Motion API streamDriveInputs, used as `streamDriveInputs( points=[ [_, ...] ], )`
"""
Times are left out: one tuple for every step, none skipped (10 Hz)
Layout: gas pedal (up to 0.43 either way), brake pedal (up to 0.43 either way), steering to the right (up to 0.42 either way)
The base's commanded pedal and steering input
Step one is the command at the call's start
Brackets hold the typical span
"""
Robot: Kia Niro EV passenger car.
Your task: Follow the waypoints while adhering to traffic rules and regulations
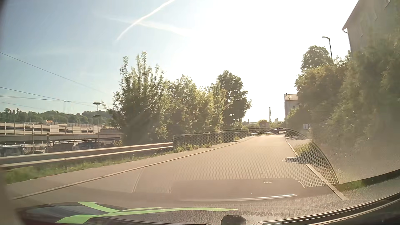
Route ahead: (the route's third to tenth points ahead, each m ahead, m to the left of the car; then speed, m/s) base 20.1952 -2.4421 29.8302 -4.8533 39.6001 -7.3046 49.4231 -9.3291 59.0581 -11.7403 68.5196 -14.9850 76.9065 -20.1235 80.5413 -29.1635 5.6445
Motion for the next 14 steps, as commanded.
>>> streamDriveInputs(
  points=[
    [0.177, 0.0, 0.16],
    [0.189, 0.0, 0.143],
    [0.197, 0.0, 0.138],
    [0.197, 0.0, 0.138],
    [0.197, 0.0, 0.137],
    [0.197, 0.0, 0.137],
    [0.197, 0.0, 0.134],
    [0.197, 0.0, 0.122],
    [0.189, 0.0, 0.101],
    [0.189, 0.0, 0.081],
    [0.189, 0.0, 0.055],
    [0.189, 0.0, 0.039],
    [0.189, 0.0, 0.029],
    [0.189, 0.0, 0.021]
  ],
)
